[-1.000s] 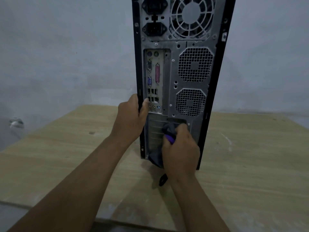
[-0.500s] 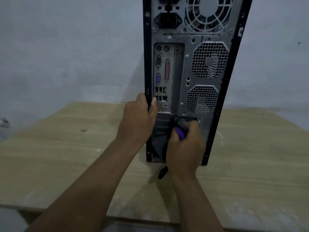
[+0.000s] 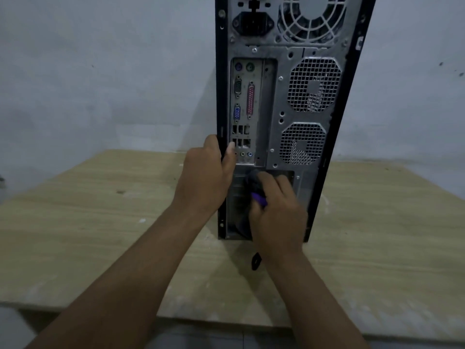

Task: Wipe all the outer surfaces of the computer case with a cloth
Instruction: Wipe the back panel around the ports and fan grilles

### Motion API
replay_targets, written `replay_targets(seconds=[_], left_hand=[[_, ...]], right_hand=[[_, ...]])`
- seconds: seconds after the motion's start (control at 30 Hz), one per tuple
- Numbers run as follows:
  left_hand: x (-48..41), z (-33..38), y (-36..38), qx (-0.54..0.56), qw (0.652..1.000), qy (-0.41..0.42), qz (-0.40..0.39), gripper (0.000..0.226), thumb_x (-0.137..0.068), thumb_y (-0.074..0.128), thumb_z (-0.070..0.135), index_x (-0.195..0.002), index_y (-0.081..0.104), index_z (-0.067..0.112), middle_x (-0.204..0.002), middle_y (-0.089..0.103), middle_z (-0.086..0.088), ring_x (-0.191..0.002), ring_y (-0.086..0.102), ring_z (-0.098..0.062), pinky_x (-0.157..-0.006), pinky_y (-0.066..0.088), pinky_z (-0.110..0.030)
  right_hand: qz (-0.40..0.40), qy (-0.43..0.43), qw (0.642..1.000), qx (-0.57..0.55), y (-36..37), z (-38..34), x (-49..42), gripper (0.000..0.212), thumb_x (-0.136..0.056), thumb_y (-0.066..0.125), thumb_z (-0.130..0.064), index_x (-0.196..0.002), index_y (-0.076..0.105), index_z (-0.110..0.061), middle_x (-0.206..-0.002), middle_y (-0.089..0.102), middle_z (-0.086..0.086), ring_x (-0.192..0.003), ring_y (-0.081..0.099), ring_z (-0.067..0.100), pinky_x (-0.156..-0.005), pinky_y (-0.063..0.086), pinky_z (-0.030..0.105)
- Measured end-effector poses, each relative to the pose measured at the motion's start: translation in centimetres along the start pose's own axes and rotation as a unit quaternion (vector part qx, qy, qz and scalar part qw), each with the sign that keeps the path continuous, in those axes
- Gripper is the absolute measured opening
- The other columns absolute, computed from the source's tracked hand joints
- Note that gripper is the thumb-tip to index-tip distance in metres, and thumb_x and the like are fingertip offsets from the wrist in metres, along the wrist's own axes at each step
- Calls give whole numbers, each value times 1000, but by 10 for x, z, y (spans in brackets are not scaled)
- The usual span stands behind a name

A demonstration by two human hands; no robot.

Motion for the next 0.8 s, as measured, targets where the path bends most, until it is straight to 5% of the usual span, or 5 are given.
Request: replay_targets(seconds=[0.17, 0.23, 0.37, 0.6, 0.8], left_hand=[[-2, -2, 0, -6, 1000, -6, -2, 29, -105, 51, 27, -83, 41, 11, -57, 36, 7, -43, 34, -7, -42, 35, -15], [-2, -4, -1, -10, 1000, -8, -5, 28, -105, 51, 29, -84, 42, 12, -58, 37, 6, -44, 35, -7, -39, 30, -19], [-1, -3, -1, -6, 1000, -3, -14, 28, -105, 50, 27, -83, 41, 12, -57, 35, 6, -43, 33, -7, -40, 19, -19], [-3, -3, 0, -30, 999, -9, -12, 28, -105, 49, 29, -86, 40, 11, -57, 34, 5, -42, 32, -9, -37, 26, -21], [-1, -11, 2, -18, 1000, 16, -5, 25, -105, 50, 29, -87, 43, 12, -57, 39, 4, -43, 37, -12, -40, 23, -27]], right_hand=[[-85, -101, 989, 60, 9, -10, -6, 37, -81, 62, -7, -117, 66, -11, -90, 58, 8, -51, 53, 23, -41, 32, 24], [-89, -100, 987, 85, 3, -2, -7, 38, -80, 54, -7, -117, 66, -12, -93, 59, 10, -53, 56, 25, -40, 35, 25], [-54, -54, 993, 93, -12, 17, 0, 44, -72, 72, -3, -115, 67, -9, -99, 64, 13, -61, 63, 32, -43, 48, 32], [-79, -132, 986, 65, 13, -5, -3, 41, -77, 73, -3, -116, 67, -11, -87, 57, 7, -53, 50, 19, -44, 29, 22], [-83, -65, 989, 104, -18, 28, 0, 33, -72, 75, -8, -104, 67, -12, -94, 63, 8, -56, 60, 28, -41, 40, 26]])
Point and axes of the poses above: each hand's wrist, its own x-axis away from the middle knuckle, its own y-axis out of the palm, z = x × y, the point moved 1 cm from there along -x, towards the middle knuckle
